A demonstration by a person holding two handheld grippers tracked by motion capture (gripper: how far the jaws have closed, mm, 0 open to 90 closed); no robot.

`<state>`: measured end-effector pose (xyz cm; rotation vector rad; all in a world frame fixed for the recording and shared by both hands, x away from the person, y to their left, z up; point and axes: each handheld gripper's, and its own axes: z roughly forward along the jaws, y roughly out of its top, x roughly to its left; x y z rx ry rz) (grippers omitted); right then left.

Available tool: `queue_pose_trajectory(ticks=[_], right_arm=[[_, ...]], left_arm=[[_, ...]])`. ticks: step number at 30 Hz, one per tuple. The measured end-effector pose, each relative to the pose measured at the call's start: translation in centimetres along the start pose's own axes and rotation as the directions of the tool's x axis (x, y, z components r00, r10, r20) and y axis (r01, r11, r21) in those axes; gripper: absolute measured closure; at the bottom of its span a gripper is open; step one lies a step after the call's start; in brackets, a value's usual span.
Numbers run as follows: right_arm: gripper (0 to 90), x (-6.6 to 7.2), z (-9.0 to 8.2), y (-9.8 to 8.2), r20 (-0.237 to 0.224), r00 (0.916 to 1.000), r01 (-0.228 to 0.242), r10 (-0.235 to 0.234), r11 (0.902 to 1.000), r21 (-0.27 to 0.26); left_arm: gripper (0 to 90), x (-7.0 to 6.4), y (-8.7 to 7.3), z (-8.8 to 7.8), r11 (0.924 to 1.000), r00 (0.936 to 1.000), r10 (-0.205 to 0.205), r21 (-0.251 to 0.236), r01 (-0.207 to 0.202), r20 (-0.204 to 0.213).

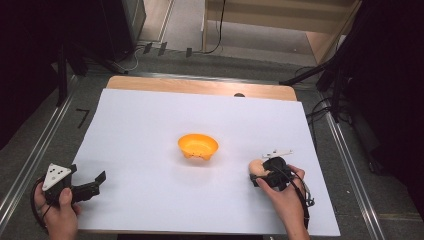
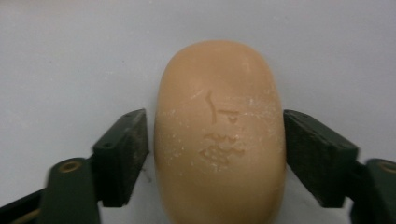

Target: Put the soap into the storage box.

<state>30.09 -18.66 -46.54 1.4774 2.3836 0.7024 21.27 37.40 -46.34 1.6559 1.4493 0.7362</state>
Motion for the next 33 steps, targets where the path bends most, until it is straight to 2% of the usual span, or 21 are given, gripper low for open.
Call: queue_pose_trajectory(ticks=[2,5,10,14,18,20,21,26,29,33], right_arm=[[32.4,-0.1,0.0,0.0,-0.007,0.9999,0.009,-0.009,0.9999,-0.009],[32.6,-0.3,0.0,0.0,-0.025,0.9996,0.015,-0.015,0.9999,-0.001],[32.5,-0.5,0.0,0.2,-0.030,0.9992,0.029,-0.029,0.9994,0.017],[32.5,-0.4,0.0,0.2,-0.026,0.9992,0.030,-0.029,0.9994,0.016],[32.4,-0.3,0.0,0.3,-0.019,0.9998,0.006,-0.006,0.9998,0.016],[31.9,-0.1,0.1,0.3,-0.008,0.9997,0.024,-0.024,0.9996,0.017],[32.6,-0.3,0.1,0.2,-0.021,0.9995,0.022,-0.022,0.9997,0.010],[33.2,-0.3,0.0,0.2,-0.023,0.9992,0.034,-0.033,0.9994,0.009],[33.3,-0.8,-0.1,0.3,-0.057,0.9970,0.053,-0.052,0.9986,0.008],[33.3,-1.0,-0.3,0.4,-0.060,0.9937,0.094,-0.094,0.9955,-0.005]], left_arm=[[0.0,0.0,0.0,0.0,1.0000,1.0000,-0.001,0.001,0.001,0.000],[0.0,0.0,0.0,0.0,1.0000,1.0000,-0.001,0.000,0.001,0.001],[0.0,0.0,0.0,0.0,1.0000,1.0000,-0.004,0.002,0.004,0.000],[0.0,0.0,0.0,0.0,1.0000,1.0000,-0.005,0.002,0.005,0.002],[0.0,0.0,0.0,0.0,1.0000,1.0000,-0.003,0.004,0.003,0.002],[0.0,0.0,0.0,0.0,1.0000,1.0000,-0.001,0.006,0.001,0.002],[0.0,0.0,0.0,0.1,1.0000,1.0000,-0.001,0.006,0.001,0.002],[0.0,0.0,0.0,0.0,1.0000,1.0000,-0.001,0.005,0.001,0.002],[0.0,0.0,0.0,0.0,1.0000,1.0000,0.000,0.002,0.000,0.003],[0.0,-0.1,0.0,0.1,1.0000,1.0000,0.003,0.006,-0.003,0.001]])
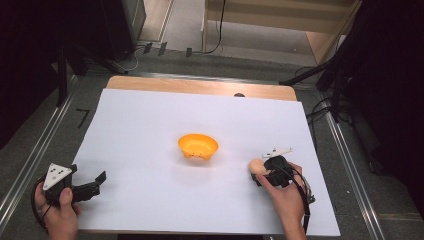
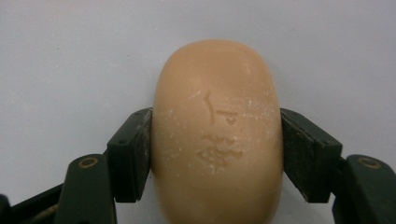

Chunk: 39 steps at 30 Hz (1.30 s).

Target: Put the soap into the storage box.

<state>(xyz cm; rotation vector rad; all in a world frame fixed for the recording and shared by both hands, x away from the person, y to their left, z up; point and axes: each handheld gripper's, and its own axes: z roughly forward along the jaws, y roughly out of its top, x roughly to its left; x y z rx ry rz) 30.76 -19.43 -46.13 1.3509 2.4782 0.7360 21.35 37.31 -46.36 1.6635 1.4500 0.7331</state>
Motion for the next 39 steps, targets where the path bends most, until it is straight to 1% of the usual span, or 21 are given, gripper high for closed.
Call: queue_pose_trajectory(ticks=[1,2,3,6,7,8,11,15,18,19,22,24,26,28,29,30,31,33,34,37,39], right_arm=[[33.3,-0.1,-0.2,0.3,-0.013,0.9997,0.021,-0.022,0.9997,-0.013],[33.3,-0.1,-0.2,0.3,-0.013,0.9997,0.021,-0.022,0.9997,-0.013],[33.4,-0.3,-0.5,0.7,-0.035,0.9986,0.039,-0.039,0.9990,-0.023],[33.4,-0.3,-0.6,1.1,-0.041,0.9980,0.048,-0.049,0.9986,-0.025],[33.4,-0.3,-0.7,1.6,-0.057,0.9953,0.076,-0.078,0.9967,-0.026],[33.4,-0.3,-0.7,1.6,-0.057,0.9953,0.076,-0.078,0.9967,-0.026],[33.4,-0.2,-1.0,2.4,-0.075,0.9908,0.110,-0.112,0.9933,-0.034],[33.4,0.0,-1.2,3.3,-0.081,0.9844,0.153,-0.157,0.9870,-0.050],[33.4,0.0,-1.4,4.0,-0.102,0.9784,0.174,-0.180,0.9827,-0.063],[33.4,0.0,-1.5,4.5,-0.109,0.9731,0.196,-0.203,0.9781,-0.070],[33.4,0.1,-1.7,5.0,-0.118,0.9709,0.200,-0.209,0.9765,-0.080],[33.4,0.1,-1.9,5.8,-0.127,0.9641,0.222,-0.233,0.9702,-0.097],[33.4,0.1,-1.9,6.0,-0.130,0.9630,0.225,-0.236,0.9695,-0.098],[33.4,0.1,-1.9,6.5,-0.141,0.9595,0.231,-0.244,0.9675,-0.104],[33.4,0.1,-1.9,7.0,-0.142,0.9550,0.246,-0.260,0.9630,-0.110],[33.4,0.1,-1.9,7.0,-0.142,0.9550,0.246,-0.260,0.9630,-0.110],[33.4,0.1,-1.9,7.2,-0.144,0.9510,0.259,-0.274,0.9592,-0.114],[33.4,0.4,-1.7,8.0,-0.169,0.9384,0.284,-0.302,0.9510,-0.123],[33.4,0.4,-1.7,8.0,-0.169,0.9384,0.284,-0.302,0.9510,-0.123],[33.4,0.6,-1.5,8.7,-0.177,0.9289,0.306,-0.325,0.9434,-0.127],[33.4,0.7,-1.5,9.1,-0.193,0.9255,0.304,-0.326,0.9428,-0.138]], left_arm=[[0.0,0.0,0.0,0.0,1.0000,1.0000,0.001,0.001,-0.001,0.000],[0.0,0.0,0.0,0.0,1.0000,1.0000,0.001,0.001,-0.001,0.000],[0.0,0.0,0.0,0.0,1.0000,1.0000,0.001,0.001,-0.001,0.000],[0.0,0.0,0.0,0.0,1.0000,1.0000,0.002,0.000,-0.002,0.000],[0.0,0.0,0.0,0.0,1.0000,1.0000,0.002,-0.001,-0.002,0.000],[0.0,0.0,0.0,0.0,1.0000,1.0000,0.002,-0.001,-0.002,0.000],[0.0,0.0,0.0,0.0,1.0000,1.0000,0.002,0.000,-0.002,0.001],[0.0,0.0,0.0,0.0,1.0000,1.0000,0.000,0.000,0.000,0.002],[0.0,0.0,0.0,0.0,1.0000,1.0000,0.000,0.000,0.000,0.003],[0.0,0.0,0.0,0.0,1.0000,1.0000,0.002,0.001,-0.002,0.003],[0.0,0.0,0.0,0.0,1.0000,1.0000,0.001,0.000,-0.001,0.004],[0.0,0.0,0.0,0.0,1.0000,1.0000,0.000,-0.001,0.000,0.004],[0.0,0.0,0.0,0.0,1.0000,1.0000,0.001,-0.001,-0.001,0.004],[0.0,0.0,0.0,0.0,1.0000,1.0000,0.002,-0.001,-0.002,0.004],[0.0,0.0,0.0,0.0,1.0000,1.0000,0.002,-0.001,-0.002,0.004],[0.0,0.0,0.0,0.0,1.0000,1.0000,0.002,-0.001,-0.002,0.004],[0.0,0.0,0.0,0.0,1.0000,1.0000,0.002,-0.001,-0.002,0.005],[0.0,0.0,0.0,0.0,1.0000,1.0000,0.001,-0.001,-0.001,0.005],[0.0,0.0,0.0,0.0,1.0000,1.0000,0.001,0.000,-0.001,0.006],[0.0,0.0,0.0,0.0,1.0000,1.0000,0.001,0.000,-0.001,0.006],[0.0,0.0,0.0,0.0,1.0000,1.0000,0.000,0.000,0.000,0.006]])
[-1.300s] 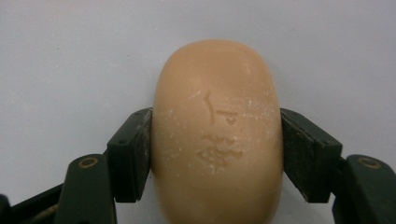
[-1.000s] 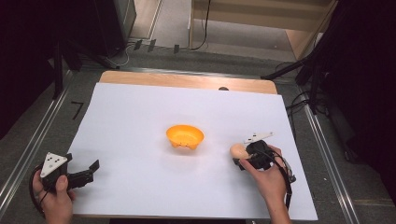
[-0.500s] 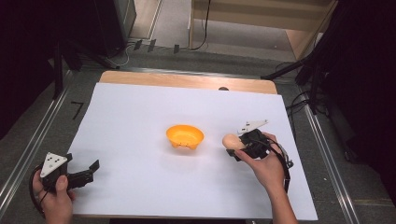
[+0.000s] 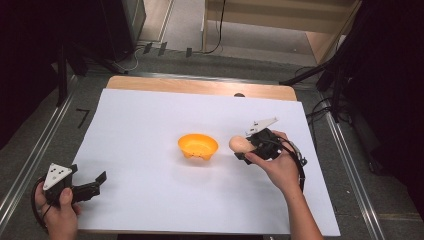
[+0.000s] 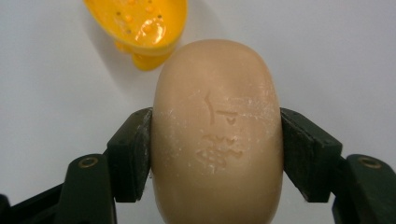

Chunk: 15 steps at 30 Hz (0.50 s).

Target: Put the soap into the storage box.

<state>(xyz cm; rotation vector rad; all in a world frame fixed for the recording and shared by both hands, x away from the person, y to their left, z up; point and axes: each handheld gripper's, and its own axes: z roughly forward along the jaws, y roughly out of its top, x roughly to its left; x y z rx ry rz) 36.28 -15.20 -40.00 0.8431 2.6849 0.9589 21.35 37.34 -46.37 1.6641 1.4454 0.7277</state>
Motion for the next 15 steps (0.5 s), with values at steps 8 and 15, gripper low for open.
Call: queue_pose_trajectory(ticks=[8,15], right_arm=[[33.4,-0.3,0.3,1.4,-0.023,0.9983,0.053,-0.054,0.9983,-0.025],[33.4,-0.3,0.6,2.3,-0.051,0.9937,0.098,-0.100,0.9946,-0.035]], left_arm=[[0.0,0.0,0.0,0.0,1.0000,1.0000,-0.003,0.000,0.003,0.003],[0.0,0.1,0.0,0.0,1.0000,1.0000,-0.002,0.001,0.002,0.002]])
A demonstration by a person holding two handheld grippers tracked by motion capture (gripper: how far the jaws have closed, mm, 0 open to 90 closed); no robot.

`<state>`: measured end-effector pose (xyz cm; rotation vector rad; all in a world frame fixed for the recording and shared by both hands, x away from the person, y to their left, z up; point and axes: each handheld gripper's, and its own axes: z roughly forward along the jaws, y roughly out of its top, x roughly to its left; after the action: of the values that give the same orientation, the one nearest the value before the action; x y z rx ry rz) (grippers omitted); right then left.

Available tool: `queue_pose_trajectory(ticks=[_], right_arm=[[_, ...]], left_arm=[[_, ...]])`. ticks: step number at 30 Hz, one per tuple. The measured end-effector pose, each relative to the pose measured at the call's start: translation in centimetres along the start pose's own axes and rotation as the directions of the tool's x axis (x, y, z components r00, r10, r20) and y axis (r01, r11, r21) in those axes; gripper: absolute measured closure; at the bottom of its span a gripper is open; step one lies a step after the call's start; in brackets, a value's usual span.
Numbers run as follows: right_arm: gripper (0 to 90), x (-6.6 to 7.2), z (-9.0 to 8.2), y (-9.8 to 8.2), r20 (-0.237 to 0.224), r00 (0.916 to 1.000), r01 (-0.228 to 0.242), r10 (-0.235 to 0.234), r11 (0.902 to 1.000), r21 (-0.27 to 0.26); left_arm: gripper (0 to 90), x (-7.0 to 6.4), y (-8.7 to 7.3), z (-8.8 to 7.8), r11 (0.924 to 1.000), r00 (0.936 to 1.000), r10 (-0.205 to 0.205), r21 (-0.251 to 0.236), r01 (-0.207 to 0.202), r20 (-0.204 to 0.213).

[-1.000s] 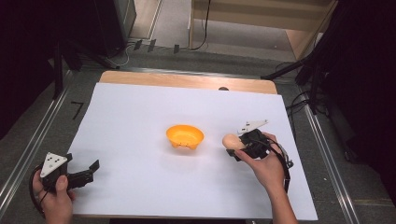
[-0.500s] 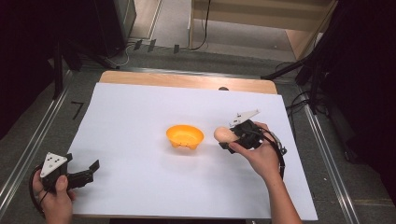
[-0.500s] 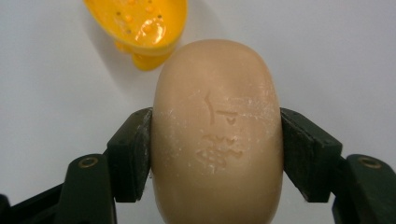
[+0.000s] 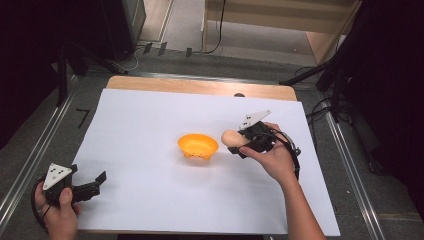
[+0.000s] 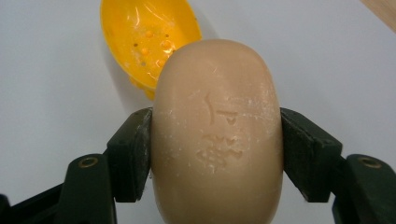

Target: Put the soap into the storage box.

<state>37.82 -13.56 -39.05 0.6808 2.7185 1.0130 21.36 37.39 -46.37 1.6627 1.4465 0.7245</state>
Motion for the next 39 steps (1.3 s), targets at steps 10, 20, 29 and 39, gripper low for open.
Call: queue_pose_trajectory(ticks=[10,20,29,39], right_arm=[[33.4,0.4,0.9,1.2,-0.038,0.9960,0.081,-0.081,0.9967,-0.006],[33.3,0.6,1.8,2.8,-0.064,0.9910,0.117,-0.118,0.9931,-0.006],[33.4,0.9,2.8,4.1,-0.096,0.9834,0.153,-0.154,0.9881,-0.015],[33.3,1.3,3.6,5.1,-0.121,0.9735,0.195,-0.194,0.9808,-0.009]], left_arm=[[0.0,0.1,0.0,0.0,1.0000,1.0000,-0.003,0.005,0.003,0.002],[0.0,0.1,0.0,0.0,1.0000,1.0000,-0.007,0.002,0.007,0.001],[0.0,0.1,0.0,0.0,0.9999,0.9999,-0.010,0.007,0.010,0.003],[0.0,0.1,0.1,0.1,0.9998,0.9999,-0.013,0.013,0.013,0.005]])
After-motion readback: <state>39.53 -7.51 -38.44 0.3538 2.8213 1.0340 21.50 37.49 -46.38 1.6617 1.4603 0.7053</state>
